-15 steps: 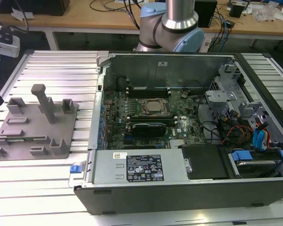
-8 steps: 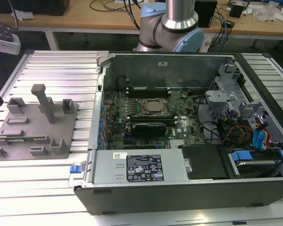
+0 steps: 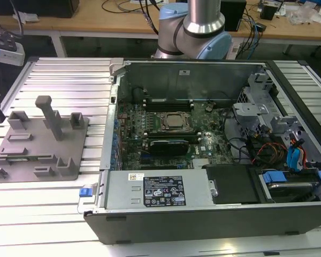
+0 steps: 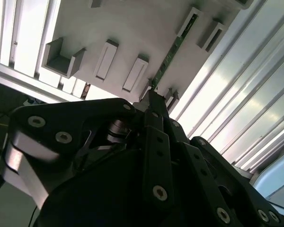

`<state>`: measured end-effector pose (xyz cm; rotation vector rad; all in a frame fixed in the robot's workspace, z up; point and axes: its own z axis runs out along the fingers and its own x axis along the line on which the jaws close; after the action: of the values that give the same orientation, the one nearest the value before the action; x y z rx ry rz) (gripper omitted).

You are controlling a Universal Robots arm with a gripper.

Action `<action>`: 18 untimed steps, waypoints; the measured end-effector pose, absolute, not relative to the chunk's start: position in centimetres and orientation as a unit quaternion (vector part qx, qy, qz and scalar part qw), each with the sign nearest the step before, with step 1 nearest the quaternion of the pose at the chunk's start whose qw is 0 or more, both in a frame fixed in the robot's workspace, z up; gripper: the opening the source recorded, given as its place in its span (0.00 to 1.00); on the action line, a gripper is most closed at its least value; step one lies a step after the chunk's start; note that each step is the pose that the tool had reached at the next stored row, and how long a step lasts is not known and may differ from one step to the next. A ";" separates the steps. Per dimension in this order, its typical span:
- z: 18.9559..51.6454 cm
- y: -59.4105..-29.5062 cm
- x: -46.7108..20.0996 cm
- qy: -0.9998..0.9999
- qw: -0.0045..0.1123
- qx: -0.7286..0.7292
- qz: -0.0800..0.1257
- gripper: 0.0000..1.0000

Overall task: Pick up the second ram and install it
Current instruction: 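Pick up the second ram and move it above second insertion slot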

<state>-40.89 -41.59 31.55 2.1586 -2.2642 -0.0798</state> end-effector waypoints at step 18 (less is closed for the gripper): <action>30.1 -41.6 -40.9 -0.724 0.006 0.690 -0.025 0.08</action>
<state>-40.89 -41.60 30.09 2.1582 -2.2647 -0.0798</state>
